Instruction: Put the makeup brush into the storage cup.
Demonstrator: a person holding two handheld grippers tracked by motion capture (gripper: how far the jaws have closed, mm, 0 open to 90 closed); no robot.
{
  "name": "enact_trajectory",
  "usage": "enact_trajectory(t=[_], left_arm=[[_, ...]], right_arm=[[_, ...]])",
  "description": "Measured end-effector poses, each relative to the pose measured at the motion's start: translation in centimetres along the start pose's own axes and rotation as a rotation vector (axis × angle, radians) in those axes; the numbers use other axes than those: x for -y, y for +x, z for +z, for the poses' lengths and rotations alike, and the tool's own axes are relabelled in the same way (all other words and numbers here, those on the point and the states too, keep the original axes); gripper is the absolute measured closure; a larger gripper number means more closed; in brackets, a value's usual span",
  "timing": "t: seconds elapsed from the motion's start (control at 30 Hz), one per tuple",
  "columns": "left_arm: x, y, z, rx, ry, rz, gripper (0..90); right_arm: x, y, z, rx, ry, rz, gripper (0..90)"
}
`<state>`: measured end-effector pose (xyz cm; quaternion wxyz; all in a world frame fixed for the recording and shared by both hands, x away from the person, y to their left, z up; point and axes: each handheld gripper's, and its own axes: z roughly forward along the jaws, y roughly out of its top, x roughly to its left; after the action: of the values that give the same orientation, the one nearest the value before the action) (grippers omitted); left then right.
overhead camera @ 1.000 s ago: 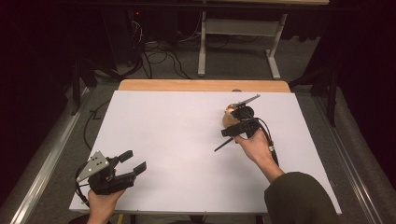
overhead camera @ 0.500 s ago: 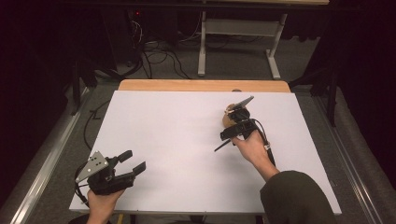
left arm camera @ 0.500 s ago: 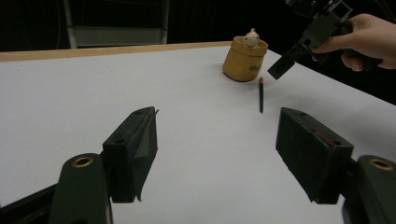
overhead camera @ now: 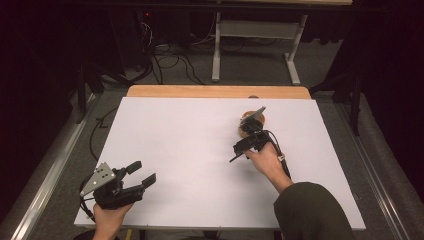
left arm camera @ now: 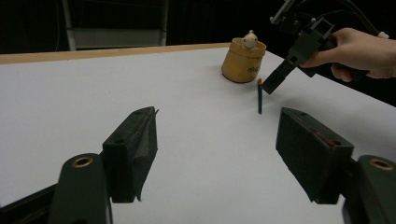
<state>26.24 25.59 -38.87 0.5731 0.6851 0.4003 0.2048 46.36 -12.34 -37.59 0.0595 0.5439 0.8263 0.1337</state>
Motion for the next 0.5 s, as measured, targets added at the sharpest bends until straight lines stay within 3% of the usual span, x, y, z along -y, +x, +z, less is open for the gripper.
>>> enact_trajectory(t=[0.5], left_arm=[[0.0,0.0,0.0,-0.001,-0.001,0.001,30.0]], right_arm=[[-0.5,0.1,1.4,0.020,0.040,0.023,26.7]])
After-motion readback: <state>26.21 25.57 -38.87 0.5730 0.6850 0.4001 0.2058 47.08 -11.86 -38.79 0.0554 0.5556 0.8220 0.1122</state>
